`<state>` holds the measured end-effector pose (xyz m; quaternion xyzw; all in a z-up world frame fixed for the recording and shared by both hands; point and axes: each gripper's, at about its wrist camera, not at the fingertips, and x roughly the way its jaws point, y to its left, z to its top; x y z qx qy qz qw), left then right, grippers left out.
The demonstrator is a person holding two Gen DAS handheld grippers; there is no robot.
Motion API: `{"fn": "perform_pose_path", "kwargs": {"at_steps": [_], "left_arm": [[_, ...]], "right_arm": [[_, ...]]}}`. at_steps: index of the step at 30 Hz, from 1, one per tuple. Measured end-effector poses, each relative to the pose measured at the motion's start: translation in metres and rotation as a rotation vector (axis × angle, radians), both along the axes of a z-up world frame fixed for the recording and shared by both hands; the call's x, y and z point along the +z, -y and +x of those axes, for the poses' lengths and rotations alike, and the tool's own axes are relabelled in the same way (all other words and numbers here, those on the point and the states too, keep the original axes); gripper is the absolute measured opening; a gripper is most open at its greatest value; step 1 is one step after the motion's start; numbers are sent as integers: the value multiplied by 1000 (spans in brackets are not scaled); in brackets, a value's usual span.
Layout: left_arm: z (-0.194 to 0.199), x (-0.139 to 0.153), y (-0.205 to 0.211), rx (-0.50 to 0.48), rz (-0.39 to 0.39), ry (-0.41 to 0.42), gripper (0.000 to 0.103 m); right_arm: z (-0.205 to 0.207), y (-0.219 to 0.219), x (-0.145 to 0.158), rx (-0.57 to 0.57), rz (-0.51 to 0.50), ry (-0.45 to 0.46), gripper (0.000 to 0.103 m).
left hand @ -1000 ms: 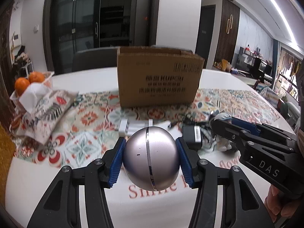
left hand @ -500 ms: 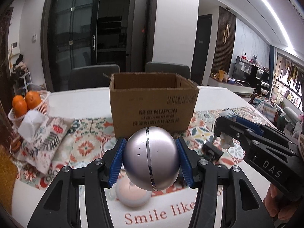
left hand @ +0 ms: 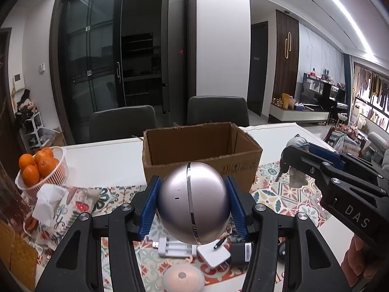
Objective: Organize rigid objects
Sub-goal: 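Carry the silver speaker and figurine into the cardboard box and release both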
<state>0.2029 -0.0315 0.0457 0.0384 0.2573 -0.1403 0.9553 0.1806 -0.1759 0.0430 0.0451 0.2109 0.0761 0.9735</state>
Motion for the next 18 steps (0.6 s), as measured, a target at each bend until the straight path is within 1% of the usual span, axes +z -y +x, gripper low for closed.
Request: {"fn": "perform_pose_path", "kwargs": {"at_steps": [7,18], "left_arm": [[24,18,6,-7,8,-18,53],[69,34,15,12,51,-37,53]], "right_arm": [[27,3,18,5,-1,-7,28],[83,7,25,40,-11,-105,28]]}}
